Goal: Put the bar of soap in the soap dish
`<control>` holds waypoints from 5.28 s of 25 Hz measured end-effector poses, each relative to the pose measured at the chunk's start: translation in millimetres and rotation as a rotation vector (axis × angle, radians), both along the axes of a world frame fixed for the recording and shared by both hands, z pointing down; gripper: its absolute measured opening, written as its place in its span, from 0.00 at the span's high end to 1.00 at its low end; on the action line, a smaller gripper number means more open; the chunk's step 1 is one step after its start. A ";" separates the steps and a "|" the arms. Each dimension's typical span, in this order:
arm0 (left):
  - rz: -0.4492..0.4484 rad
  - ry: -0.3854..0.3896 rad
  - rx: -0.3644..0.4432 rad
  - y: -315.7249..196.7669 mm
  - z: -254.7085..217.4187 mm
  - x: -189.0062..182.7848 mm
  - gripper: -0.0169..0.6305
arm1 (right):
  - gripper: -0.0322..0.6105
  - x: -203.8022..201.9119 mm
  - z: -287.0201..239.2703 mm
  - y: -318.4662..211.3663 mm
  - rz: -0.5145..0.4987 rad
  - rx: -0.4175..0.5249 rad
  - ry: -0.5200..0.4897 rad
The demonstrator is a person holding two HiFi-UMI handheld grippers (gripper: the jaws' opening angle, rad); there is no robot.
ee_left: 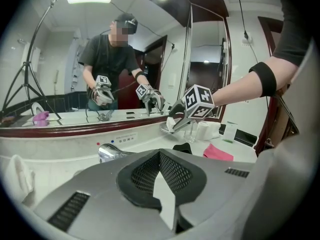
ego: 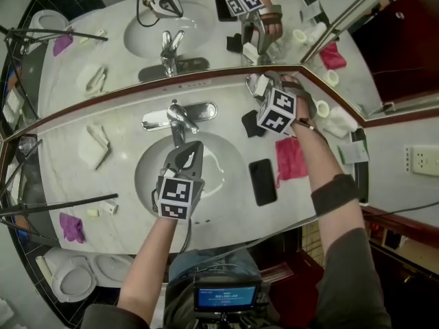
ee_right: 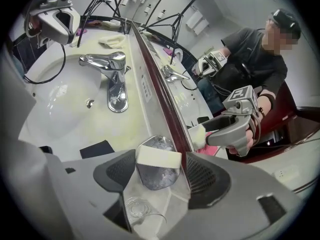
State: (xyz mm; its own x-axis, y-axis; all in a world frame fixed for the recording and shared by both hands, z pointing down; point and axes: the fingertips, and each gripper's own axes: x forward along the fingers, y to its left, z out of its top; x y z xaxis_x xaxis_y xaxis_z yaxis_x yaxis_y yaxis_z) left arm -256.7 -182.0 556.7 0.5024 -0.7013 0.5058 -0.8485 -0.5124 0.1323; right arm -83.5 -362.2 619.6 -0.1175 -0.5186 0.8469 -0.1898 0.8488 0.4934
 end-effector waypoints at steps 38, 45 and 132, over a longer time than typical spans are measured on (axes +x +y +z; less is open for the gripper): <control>-0.119 -0.046 0.071 125.4 -67.9 -20.8 0.97 | 0.92 23.5 -137.6 124.2 0.006 0.162 -0.108; -0.137 -0.059 0.107 162.2 -89.9 -20.5 0.97 | 0.92 48.4 -164.1 187.2 0.081 0.184 -0.204; -0.088 -0.048 0.167 142.7 -124.3 36.5 0.97 | 0.92 271.6 -94.9 311.8 0.942 0.027 -0.861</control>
